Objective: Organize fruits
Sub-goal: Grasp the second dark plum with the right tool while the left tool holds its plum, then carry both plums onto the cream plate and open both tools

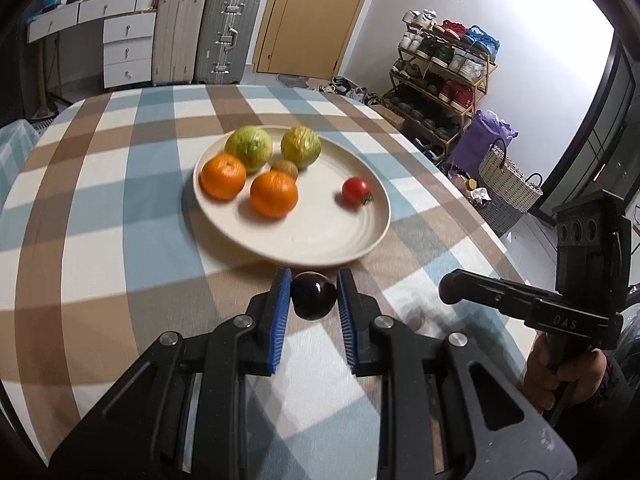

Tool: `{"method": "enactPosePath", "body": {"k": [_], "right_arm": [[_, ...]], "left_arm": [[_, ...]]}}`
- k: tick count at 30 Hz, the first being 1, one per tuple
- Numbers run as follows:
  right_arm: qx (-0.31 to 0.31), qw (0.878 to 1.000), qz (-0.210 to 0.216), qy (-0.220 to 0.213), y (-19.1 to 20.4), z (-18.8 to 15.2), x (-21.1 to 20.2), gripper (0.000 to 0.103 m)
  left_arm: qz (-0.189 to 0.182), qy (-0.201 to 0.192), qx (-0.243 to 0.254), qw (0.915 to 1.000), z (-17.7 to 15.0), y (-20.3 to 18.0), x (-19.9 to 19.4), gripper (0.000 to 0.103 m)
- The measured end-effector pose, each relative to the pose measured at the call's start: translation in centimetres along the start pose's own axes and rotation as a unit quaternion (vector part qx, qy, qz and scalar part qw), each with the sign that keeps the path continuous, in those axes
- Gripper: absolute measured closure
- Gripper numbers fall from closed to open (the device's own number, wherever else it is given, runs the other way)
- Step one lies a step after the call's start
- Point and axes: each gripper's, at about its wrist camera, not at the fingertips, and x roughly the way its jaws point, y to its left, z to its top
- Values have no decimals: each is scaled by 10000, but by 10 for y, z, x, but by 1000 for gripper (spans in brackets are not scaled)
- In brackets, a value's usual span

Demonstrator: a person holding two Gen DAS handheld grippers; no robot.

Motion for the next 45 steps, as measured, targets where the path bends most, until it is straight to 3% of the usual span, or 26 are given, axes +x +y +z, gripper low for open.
{"method": "enactPosePath", "body": {"k": [15,25,35,45], "right_arm": [[-119,9993,202,-304,-2,61,3,80],[-339,9982,347,-353,-4,112,29,80],[-259,9985,416,-249,-18,146,66,80],[-100,9993,360,-74,-35,154,95,80]], "left_arm": [[-48,-121,71,9999,65,-15,36,82],[-6,-54,-50,10000,99,-13,72,82],[-29,122,94,9999,116,-21,111,82],[-41,349,113,9993,118,-21,142,82]]}}
